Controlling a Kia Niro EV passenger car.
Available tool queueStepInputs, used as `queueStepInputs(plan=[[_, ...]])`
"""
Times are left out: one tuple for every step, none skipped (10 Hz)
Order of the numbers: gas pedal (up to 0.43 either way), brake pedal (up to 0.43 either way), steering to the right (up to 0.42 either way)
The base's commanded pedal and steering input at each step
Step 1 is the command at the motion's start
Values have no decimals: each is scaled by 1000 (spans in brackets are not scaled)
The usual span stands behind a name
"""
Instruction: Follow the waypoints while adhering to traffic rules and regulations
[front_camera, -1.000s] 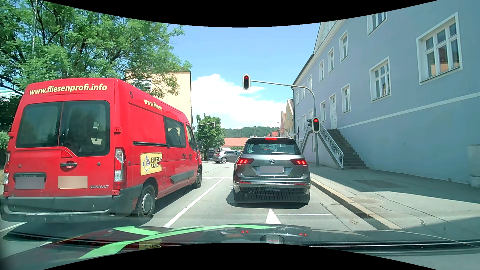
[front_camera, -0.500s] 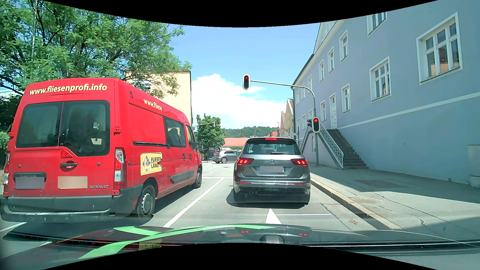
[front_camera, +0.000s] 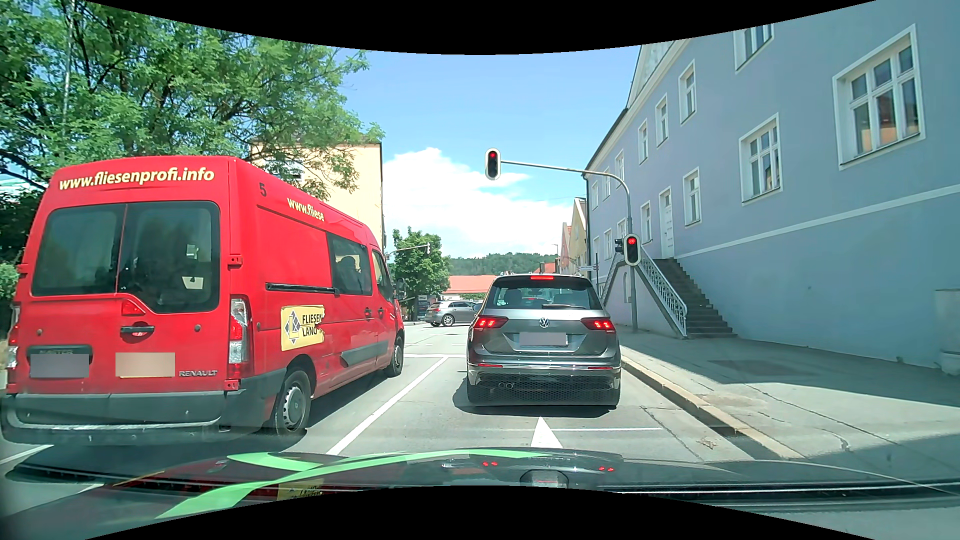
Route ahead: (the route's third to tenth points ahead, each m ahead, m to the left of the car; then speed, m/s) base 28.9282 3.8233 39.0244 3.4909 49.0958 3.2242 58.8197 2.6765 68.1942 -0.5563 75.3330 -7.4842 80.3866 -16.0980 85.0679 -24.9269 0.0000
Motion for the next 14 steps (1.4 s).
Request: queueStepInputs(plan=[[0,378,-7],[0,378,-7],[0,378,-7],[0,378,-7],[0,378,-7],[0,378,-7],[0,372,-7],[0,378,-7],[0,378,-7],[0,378,-7],[0,378,-7],[0,378,-7],[0,378,-7],[0,378,-7]])
